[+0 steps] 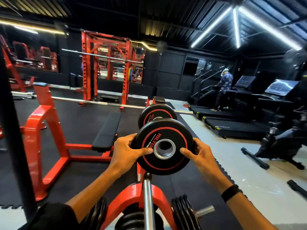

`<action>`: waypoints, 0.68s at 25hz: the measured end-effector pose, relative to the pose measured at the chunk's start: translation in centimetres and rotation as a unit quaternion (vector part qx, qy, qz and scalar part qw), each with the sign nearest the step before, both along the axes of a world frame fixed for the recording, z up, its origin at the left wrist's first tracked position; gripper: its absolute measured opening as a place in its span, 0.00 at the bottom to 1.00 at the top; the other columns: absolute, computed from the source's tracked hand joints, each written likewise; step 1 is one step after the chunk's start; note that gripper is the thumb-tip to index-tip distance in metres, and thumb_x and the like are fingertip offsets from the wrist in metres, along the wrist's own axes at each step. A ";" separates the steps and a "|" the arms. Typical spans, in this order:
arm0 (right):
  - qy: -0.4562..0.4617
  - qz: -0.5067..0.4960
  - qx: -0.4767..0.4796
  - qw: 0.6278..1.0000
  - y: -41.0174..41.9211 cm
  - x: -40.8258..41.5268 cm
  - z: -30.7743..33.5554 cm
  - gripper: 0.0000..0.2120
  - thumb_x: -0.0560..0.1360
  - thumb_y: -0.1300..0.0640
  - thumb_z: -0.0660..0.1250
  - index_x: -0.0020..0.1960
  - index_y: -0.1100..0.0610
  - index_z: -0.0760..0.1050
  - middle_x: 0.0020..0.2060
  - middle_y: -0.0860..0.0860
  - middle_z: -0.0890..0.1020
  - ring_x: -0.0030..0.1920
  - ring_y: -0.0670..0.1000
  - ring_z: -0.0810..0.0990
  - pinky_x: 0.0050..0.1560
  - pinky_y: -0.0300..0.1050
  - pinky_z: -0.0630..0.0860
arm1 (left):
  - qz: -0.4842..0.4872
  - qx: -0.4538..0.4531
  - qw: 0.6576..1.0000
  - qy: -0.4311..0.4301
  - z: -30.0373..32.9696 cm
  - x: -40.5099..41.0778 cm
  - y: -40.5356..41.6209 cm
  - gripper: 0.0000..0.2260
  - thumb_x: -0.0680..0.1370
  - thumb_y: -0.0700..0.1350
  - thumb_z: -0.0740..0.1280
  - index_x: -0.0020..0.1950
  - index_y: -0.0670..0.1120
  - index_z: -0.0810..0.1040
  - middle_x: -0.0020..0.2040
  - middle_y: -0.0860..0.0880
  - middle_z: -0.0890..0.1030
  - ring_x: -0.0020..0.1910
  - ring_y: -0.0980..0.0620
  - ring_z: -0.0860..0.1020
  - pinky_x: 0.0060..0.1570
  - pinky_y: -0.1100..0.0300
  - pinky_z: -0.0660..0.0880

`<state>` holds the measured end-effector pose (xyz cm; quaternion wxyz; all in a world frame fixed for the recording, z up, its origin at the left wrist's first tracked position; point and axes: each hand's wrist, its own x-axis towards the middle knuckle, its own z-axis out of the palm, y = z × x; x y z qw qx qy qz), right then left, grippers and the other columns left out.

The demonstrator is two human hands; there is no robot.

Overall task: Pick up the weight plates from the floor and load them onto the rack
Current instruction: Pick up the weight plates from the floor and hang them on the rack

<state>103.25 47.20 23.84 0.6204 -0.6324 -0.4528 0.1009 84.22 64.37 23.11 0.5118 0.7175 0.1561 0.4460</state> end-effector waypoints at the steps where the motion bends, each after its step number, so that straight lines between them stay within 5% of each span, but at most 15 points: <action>1: -0.003 0.001 0.000 1.000 0.5 0.5 0.0 0.16 0.71 0.61 0.74 0.57 0.57 0.77 0.49 0.50 0.86 0.52 0.48 0.84 0.50 0.39 0.79 | -0.006 0.008 1.000 0.000 0.0 0.5 0.9 0.19 0.63 0.40 0.82 0.52 0.47 0.85 0.46 0.50 0.87 0.46 0.51 0.86 0.50 0.50 0.83; 8: -0.046 0.029 -0.018 0.998 1.9 4.0 -0.8 0.20 0.69 0.65 0.74 0.60 0.64 0.75 0.51 0.55 0.84 0.53 0.49 0.83 0.53 0.40 0.79 | -0.029 0.058 0.998 0.003 -0.7 3.6 3.7 0.25 0.63 0.40 0.82 0.59 0.43 0.82 0.50 0.50 0.87 0.50 0.52 0.85 0.53 0.56 0.81; 13: -0.051 0.048 -0.030 0.997 6.2 7.6 -0.5 0.23 0.69 0.59 0.74 0.61 0.64 0.74 0.53 0.57 0.83 0.54 0.52 0.83 0.54 0.46 0.80 | 0.004 0.063 0.997 0.033 -0.4 6.3 6.5 0.25 0.65 0.42 0.82 0.60 0.45 0.82 0.51 0.50 0.86 0.51 0.54 0.85 0.56 0.50 0.81; 15: -0.080 0.014 -0.042 0.996 8.0 8.7 -0.7 0.25 0.69 0.54 0.74 0.64 0.60 0.73 0.56 0.53 0.82 0.56 0.51 0.82 0.58 0.51 0.79 | 0.085 0.096 0.989 0.070 -0.4 7.8 7.2 0.30 0.66 0.48 0.81 0.66 0.49 0.78 0.58 0.49 0.83 0.58 0.53 0.82 0.61 0.50 0.78; 17: -0.143 -0.097 -0.045 0.984 10.2 9.7 -1.1 0.36 0.69 0.50 0.77 0.71 0.57 0.66 0.67 0.53 0.75 0.66 0.52 0.75 0.67 0.53 0.73 | 0.183 0.121 0.964 0.154 -0.3 9.6 8.3 0.44 0.65 0.56 0.80 0.77 0.50 0.64 0.75 0.43 0.67 0.73 0.44 0.68 0.70 0.46 0.69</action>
